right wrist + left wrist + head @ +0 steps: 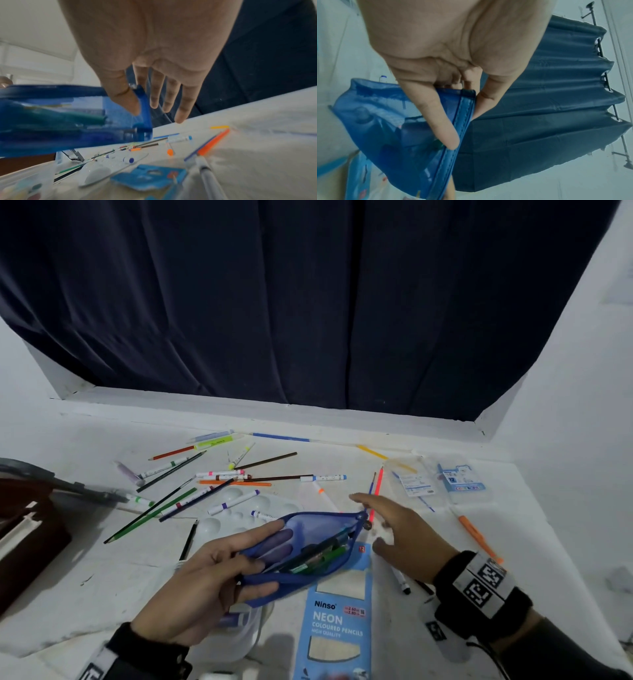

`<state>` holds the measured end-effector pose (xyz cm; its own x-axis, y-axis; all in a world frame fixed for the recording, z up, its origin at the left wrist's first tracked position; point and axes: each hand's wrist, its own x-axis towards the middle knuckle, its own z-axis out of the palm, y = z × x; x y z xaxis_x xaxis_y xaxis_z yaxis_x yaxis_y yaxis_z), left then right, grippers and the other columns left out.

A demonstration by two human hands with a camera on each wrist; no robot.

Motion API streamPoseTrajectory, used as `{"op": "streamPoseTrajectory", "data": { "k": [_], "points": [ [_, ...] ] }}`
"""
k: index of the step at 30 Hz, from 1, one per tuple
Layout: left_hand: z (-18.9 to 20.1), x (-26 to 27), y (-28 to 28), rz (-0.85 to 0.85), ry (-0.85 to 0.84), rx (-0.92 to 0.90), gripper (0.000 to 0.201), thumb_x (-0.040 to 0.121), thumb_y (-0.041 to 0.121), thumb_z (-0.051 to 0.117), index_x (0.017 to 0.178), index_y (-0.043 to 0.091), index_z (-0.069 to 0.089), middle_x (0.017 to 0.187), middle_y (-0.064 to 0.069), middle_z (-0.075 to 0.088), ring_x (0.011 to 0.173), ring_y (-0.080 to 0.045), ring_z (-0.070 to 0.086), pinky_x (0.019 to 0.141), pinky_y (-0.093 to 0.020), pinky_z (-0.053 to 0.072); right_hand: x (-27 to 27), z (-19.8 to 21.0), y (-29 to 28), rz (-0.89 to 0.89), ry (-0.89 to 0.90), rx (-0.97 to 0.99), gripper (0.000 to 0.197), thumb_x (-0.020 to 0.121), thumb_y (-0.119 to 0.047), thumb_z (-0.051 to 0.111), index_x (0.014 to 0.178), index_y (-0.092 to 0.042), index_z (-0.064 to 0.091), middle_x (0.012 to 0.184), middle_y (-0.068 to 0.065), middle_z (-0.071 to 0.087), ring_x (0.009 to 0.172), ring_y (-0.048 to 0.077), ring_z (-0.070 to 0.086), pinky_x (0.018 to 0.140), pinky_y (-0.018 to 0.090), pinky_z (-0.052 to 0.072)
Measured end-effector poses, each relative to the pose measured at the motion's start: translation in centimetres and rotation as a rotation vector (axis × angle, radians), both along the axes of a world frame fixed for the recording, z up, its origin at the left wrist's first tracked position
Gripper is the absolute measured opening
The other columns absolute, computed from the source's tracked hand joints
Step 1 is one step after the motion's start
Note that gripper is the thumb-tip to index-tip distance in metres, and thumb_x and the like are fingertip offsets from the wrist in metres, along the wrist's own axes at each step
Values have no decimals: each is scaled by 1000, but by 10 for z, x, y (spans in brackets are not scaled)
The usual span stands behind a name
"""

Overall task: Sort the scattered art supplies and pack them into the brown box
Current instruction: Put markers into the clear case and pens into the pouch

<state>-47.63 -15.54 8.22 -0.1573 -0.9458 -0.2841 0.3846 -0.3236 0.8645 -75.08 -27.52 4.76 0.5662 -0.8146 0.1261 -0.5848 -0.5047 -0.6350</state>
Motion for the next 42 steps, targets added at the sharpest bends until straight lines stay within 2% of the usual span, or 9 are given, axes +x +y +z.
{"op": "streamPoseTrajectory", "data": {
  "k": [5, 7, 10, 14, 18, 24, 29, 35, 42],
  "points": [
    [4, -11, -3, -104, -15, -5, 53, 74, -8, 63, 121, 14, 72, 133, -10, 65, 126, -29, 59, 73, -32, 63, -28, -14, 20, -39, -151, 5, 15, 93, -18, 66, 101, -28, 59, 99, -19, 66, 97, 3, 64, 84, 19, 50],
    [3, -17, -9, -122, -55, -3, 50, 81, -9, 62, 125, 13, 70, 133, -13, 65, 126, -33, 59, 71, -31, 62, -42, -17, 31, -135, -176, -51, 19, 91, -12, 68, 90, -28, 58, 82, -16, 65, 77, 3, 64, 72, 17, 47],
    [5, -22, -21, -126, -263, -90, 42, 95, -5, 53, 129, 18, 65, 128, 3, 68, 122, -20, 62, 84, -31, 56, -57, -23, 49, -275, -150, -74, 25, 90, -10, 67, 80, -27, 53, 67, -14, 58, 60, 4, 53, 58, 14, 40],
    [11, -32, -36, -142, -771, -401, 37, 96, 9, 62, 124, 33, 66, 120, 22, 69, 114, 5, 60, 88, -16, 49, -60, -27, 68, -341, -172, -73, 18, 93, -12, 65, 81, -24, 57, 66, -14, 62, 61, -1, 59, 55, 9, 38],
    [20, -79, -33, -326, -984, -676, 14, 96, 36, 63, 106, 31, 71, 95, 14, 69, 88, -5, 63, 74, -16, 46, -55, -19, 78, -326, -229, -73, 17, 93, -11, 64, 85, -26, 62, 74, -17, 66, 68, 2, 65, 59, 12, 45],
    [10, -136, -33, -373, -1496, -887, 32, 98, 60, 43, 83, 32, 43, 72, 12, 47, 66, -8, 43, 56, -26, 28, -48, -7, 80, -257, -191, -177, 13, 94, -15, 60, 94, -27, 63, 84, -16, 67, 78, 7, 64, 69, 23, 51],
    [4, -130, -46, -252, -1580, -944, 31, 103, 49, 37, 83, 28, 48, 79, 6, 58, 70, -15, 50, 63, -34, 40, -43, -3, 77, -222, -196, -163, 16, 98, -14, 57, 103, -28, 63, 88, -16, 68, 82, 6, 66, 74, 21, 51],
    [6, -111, -64, -380, -1335, -776, 38, 102, 41, 45, 69, 24, 45, 61, 3, 49, 65, -18, 49, 63, -38, 40, -42, 1, 68, -203, -180, -210, 15, 100, -13, 52, 95, -25, 58, 80, -14, 63, 74, 6, 60, 65, 14, 42],
    [-4, -57, -75, -372, -1437, -583, 38, 95, 44, 58, 62, 25, 57, 56, 11, 52, 61, -9, 51, 61, -28, 37, -47, -3, 66, -277, -231, -251, 12, 99, -26, 46, 94, -24, 57, 79, -14, 62, 75, 10, 62, 66, 22, 46]
  ]
}}
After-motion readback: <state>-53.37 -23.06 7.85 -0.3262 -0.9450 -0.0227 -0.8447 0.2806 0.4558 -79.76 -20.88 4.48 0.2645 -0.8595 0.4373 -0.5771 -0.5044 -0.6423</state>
